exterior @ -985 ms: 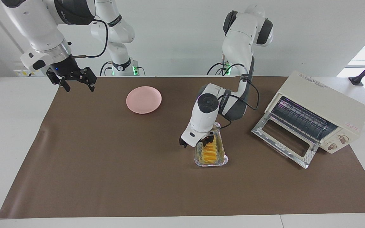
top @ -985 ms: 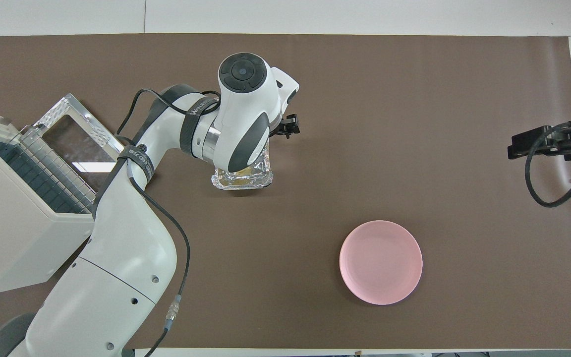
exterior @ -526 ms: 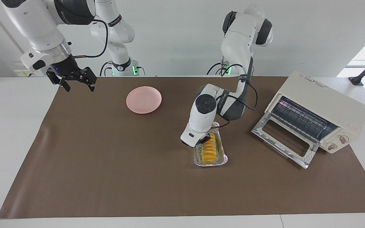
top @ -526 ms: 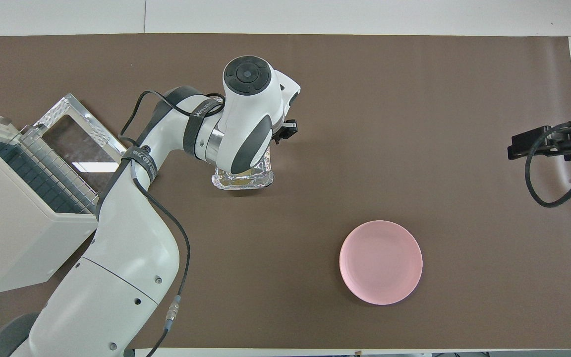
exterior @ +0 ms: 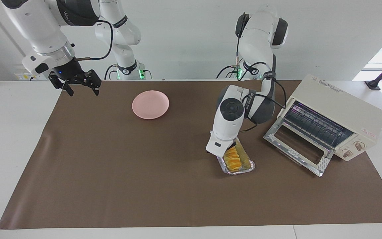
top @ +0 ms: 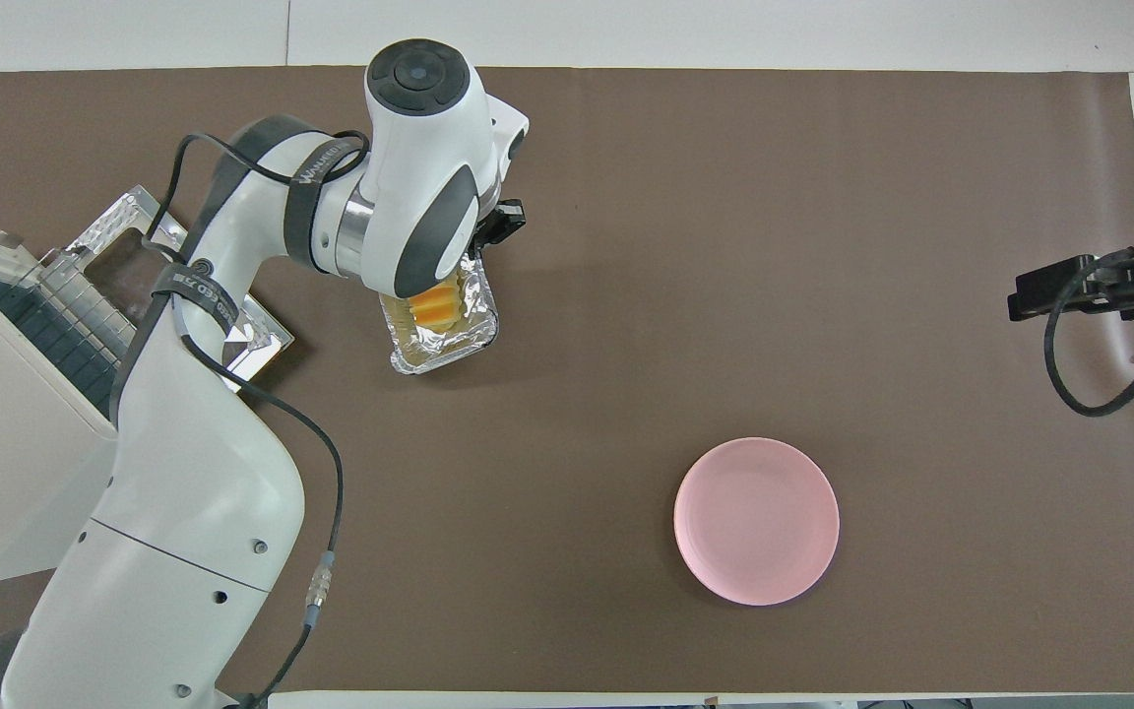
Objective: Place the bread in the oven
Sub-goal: 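Carry the foil tray with the left gripper into the toaster oven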
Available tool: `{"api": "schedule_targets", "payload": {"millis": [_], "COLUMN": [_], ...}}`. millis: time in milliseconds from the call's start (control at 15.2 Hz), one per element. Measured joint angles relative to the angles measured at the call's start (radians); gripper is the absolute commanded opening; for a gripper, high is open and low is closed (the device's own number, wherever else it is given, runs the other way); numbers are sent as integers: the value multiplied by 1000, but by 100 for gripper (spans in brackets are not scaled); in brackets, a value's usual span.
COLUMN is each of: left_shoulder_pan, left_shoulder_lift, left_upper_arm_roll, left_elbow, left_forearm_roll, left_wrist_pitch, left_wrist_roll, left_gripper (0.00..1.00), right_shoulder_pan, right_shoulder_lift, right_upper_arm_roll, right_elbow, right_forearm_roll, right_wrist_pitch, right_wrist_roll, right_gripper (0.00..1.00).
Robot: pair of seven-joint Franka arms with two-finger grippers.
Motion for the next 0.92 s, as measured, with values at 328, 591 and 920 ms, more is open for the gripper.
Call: {"api": "schedule_targets", "payload": {"millis": [328,591,920], "left_shoulder_pan": [-1,9,38], "left_shoulder_lift": [-50,-83,-85], "left_upper_arm_roll": [210,373,437], "left_elbow": [29,29,13], "left_forearm_roll": [-70,-83,-84], "left_wrist_pitch": [-119,-229,-244], "left_wrist_roll": [-4,-2,-2], "left_gripper": [0,0,0], "right_shoulder_pan": [0,0,0], "right_shoulder_lift": [0,0,0], "right_upper_arm_roll": [2,4,4], "right_elbow": [0,0,0], "right_forearm_roll": [0,0,0], "right_wrist_pitch": [0,0,0], "right_wrist_roll": [0,0,0], "right_gripper": [100,100,100]}}
